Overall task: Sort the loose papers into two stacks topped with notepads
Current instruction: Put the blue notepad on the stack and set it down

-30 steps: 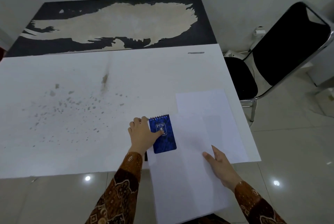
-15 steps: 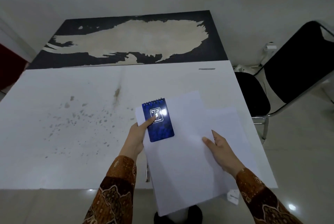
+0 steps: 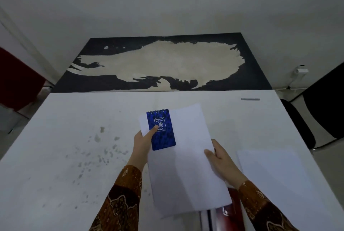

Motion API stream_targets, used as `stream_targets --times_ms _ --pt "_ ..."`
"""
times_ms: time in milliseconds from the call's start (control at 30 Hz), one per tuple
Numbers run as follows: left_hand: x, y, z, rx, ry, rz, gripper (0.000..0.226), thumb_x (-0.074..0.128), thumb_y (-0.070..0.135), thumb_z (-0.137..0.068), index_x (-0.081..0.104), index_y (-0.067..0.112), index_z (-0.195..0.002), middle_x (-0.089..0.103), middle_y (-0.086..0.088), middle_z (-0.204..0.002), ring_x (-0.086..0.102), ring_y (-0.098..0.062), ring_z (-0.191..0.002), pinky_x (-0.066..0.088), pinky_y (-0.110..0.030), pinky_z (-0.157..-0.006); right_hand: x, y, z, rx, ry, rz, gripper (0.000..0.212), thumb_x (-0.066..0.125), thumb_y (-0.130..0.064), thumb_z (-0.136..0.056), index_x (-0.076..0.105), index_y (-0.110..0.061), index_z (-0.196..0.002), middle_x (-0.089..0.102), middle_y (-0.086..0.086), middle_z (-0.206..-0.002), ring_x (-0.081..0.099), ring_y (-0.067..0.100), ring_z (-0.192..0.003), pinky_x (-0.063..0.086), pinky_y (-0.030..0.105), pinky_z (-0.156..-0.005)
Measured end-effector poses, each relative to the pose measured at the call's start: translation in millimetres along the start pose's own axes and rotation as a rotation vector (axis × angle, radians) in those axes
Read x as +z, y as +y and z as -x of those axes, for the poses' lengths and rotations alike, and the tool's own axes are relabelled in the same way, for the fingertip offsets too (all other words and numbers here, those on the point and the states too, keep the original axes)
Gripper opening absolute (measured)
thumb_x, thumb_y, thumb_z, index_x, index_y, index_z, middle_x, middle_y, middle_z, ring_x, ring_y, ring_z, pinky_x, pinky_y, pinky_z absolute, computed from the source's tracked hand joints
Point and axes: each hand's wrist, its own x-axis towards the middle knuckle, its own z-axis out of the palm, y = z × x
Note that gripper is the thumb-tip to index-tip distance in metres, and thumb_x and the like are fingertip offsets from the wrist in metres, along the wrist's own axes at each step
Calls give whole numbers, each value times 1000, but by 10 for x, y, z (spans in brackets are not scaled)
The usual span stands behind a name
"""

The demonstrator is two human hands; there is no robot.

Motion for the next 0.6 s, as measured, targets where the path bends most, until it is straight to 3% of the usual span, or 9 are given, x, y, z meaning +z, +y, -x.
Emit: stream_targets --times_ms 167,300,367,467,600 --pt "-402 522 -865 -75 -54 -46 16 68 18 -86 63 11 -99 71 -9 -92 68 -24 -78 57 -34 -61 517 -312 -744 -1 78 -34 31 44 -13 -99 52 -20 -128 62 -7 -124 59 7 -114 47 28 -98" --pt "-600 795 -1579 -157 -126 -88 25 63 11 -88 57 4 -111 67 -18 -106 66 -32 -88 56 -42 -73 886 -458 -1390 38 165 -107 29 44 -13 -99 53 -20 -126 63 -7 -119 61 10 -110 50 27 -94" --pt "-646 859 -1889 -147 -149 -121 29 61 9 -90 57 3 -118 66 -18 -112 65 -34 -94 56 -43 -74 1017 -515 -1679 55 200 -89 27 44 -13 -99 52 -21 -123 62 -7 -118 59 12 -110 48 21 -90" --pt "-622 876 -2316 -98 -123 -225 27 58 7 -92 57 4 -118 66 -16 -110 65 -29 -90 54 -39 -74 1151 -565 -2072 75 272 27 26 44 -15 -99 50 -17 -124 58 -3 -118 55 19 -114 43 26 -94" --pt "-519 767 -2757 28 -13 -447 41 58 8 -90 45 5 -129 59 -11 -122 58 -28 -106 50 -41 -90 1275 -554 -2485 82 326 173 33 45 -13 -99 45 -11 -131 56 6 -128 53 22 -118 40 27 -97"
